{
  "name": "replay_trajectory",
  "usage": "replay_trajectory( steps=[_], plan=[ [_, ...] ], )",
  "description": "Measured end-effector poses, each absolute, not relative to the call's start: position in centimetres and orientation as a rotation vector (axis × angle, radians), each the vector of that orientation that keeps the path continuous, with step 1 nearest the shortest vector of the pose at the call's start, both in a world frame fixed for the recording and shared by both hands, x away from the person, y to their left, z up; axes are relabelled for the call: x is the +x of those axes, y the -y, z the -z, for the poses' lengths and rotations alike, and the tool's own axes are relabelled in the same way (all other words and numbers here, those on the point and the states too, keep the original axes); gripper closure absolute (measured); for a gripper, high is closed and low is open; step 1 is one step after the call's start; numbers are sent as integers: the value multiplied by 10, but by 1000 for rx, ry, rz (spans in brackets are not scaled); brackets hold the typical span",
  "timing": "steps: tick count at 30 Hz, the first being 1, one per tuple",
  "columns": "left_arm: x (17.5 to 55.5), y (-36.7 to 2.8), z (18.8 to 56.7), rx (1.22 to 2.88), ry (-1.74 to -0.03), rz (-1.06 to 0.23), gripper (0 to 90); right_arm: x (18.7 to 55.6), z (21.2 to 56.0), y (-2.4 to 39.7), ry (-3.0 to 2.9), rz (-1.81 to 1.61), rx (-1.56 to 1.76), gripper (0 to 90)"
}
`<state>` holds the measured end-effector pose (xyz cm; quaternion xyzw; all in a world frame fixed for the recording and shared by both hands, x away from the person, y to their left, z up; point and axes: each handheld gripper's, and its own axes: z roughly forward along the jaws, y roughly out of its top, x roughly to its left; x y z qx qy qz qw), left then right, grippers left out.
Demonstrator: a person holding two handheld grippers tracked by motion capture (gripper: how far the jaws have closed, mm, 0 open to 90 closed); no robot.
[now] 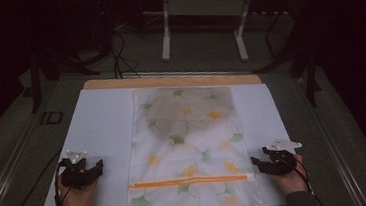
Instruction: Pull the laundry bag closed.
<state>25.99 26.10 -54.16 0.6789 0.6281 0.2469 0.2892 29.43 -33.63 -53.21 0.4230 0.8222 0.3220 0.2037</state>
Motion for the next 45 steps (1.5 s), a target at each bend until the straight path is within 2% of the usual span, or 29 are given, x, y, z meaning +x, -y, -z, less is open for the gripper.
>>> replay_trajectory(
  steps=[6, 13, 19, 23, 27, 45],
  plan=[
    [253, -264, 536, 1812, -1597, -607, 461, 291, 530, 328, -2319, -862, 1136, 390],
    [252, -263, 534, 1844, -1511, -535, 524, 290, 521, 318, -2324, -879, 1135, 478],
    [250, -260, 534, 1872, -1459, -505, 534, 293, 516, 305, -2369, -868, 1053, 474],
    [248, -258, 531, 1923, -1414, -473, 580, 297, 511, 287, -2432, -863, 985, 470],
    [245, -256, 530, 1935, -1390, -460, 589, 301, 508, 271, -2484, -880, 939, 455],
    [238, -254, 524, 1948, -1349, -423, 585, 310, 504, 201, -2665, -848, 705, 537]
  ],
)
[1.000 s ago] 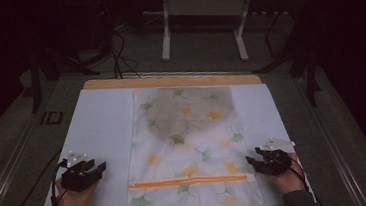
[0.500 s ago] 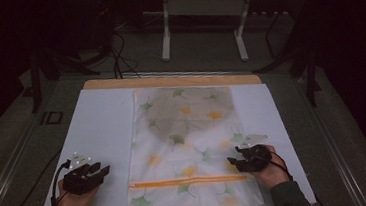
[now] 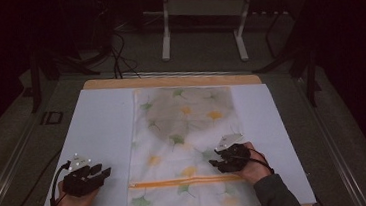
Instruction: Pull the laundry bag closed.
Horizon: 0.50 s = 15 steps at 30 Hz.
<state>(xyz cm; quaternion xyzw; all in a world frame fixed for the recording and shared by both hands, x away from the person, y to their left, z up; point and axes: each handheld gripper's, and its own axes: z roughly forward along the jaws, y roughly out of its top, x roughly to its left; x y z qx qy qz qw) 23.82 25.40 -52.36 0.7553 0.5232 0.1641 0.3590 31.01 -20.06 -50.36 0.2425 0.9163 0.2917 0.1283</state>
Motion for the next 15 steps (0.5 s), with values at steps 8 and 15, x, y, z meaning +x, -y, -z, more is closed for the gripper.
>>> replay_trajectory(
  steps=[8, 15],
  plan=[
    [238, -251, 522, 1953, -1326, -418, 580, 310, 501, 174, -2707, -873, 634, 536],
    [237, -250, 521, 1960, -1318, -415, 578, 310, 497, 153, -2725, -874, 572, 531]
  ],
)
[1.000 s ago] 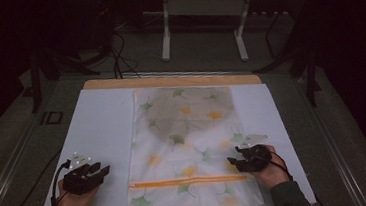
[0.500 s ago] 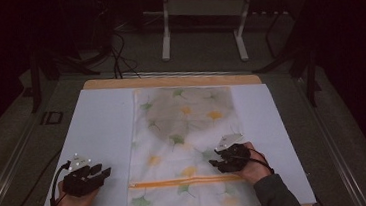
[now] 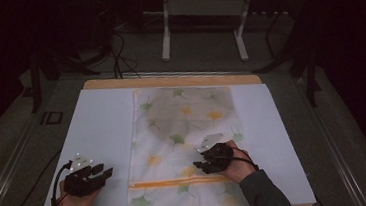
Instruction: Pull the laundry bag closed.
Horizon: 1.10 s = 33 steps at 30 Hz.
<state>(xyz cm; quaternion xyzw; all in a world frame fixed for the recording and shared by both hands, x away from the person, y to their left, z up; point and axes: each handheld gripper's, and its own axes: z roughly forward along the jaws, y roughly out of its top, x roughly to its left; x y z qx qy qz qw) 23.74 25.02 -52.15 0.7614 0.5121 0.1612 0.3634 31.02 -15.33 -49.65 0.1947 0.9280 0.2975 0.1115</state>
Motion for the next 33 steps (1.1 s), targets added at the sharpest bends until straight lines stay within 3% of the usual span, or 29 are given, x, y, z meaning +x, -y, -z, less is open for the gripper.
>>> replay_trajectory(
  steps=[33],
  plan=[
    [238, -247, 521, 1972, -1297, -384, 586, 303, 489, 68, -2820, -891, 315, 600]
  ],
)
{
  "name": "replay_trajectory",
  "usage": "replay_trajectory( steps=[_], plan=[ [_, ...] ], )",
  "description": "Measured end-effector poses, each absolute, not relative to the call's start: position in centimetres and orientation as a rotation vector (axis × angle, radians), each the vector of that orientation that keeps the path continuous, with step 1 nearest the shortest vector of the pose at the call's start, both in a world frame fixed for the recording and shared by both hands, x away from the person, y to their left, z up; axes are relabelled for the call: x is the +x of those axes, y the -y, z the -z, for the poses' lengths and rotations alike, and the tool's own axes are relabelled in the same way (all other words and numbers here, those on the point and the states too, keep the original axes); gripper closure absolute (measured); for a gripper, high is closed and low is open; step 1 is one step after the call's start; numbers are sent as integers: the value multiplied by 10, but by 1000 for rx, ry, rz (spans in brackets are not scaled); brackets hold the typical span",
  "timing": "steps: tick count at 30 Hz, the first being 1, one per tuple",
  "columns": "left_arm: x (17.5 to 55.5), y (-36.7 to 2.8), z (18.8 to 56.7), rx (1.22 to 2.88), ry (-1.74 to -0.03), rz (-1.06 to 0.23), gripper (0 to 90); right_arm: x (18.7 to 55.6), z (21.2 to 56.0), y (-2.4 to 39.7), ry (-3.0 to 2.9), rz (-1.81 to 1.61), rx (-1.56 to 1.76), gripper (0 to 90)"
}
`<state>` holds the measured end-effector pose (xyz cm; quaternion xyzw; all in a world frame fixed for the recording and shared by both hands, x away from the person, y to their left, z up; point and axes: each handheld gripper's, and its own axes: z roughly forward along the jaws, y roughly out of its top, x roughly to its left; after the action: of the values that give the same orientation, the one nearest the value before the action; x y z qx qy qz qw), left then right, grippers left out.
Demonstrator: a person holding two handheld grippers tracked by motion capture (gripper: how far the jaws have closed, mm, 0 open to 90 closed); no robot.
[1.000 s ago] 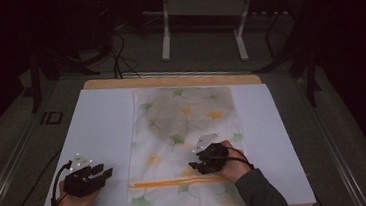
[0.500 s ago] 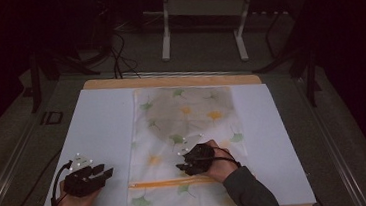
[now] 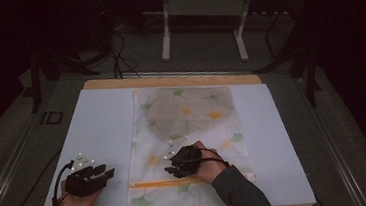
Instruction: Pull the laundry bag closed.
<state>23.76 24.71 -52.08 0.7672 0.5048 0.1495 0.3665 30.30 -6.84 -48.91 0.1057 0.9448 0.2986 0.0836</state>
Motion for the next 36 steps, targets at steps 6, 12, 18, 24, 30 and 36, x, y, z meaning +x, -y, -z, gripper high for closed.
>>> replay_trajectory(
  steps=[6, 12, 18, 24, 30, 36],
  plan=[
    [238, -247, 521, 1973, -1298, -382, 586, 299, 489, 56, -2833, -906, 298, 598],
    [238, -247, 521, 1975, -1294, -381, 585, 296, 492, 47, -2850, -904, 269, 613],
    [238, -247, 521, 1973, -1299, -378, 585, 292, 495, 39, -2841, -921, 219, 658],
    [238, -247, 521, 1970, -1300, -377, 584, 288, 498, 29, -2855, -926, 198, 684],
    [238, -248, 521, 1971, -1301, -375, 583, 284, 501, 21, -2862, -940, 155, 744],
    [238, -248, 521, 1973, -1301, -373, 583, 281, 505, 15, -2871, -943, 143, 748]
  ],
)
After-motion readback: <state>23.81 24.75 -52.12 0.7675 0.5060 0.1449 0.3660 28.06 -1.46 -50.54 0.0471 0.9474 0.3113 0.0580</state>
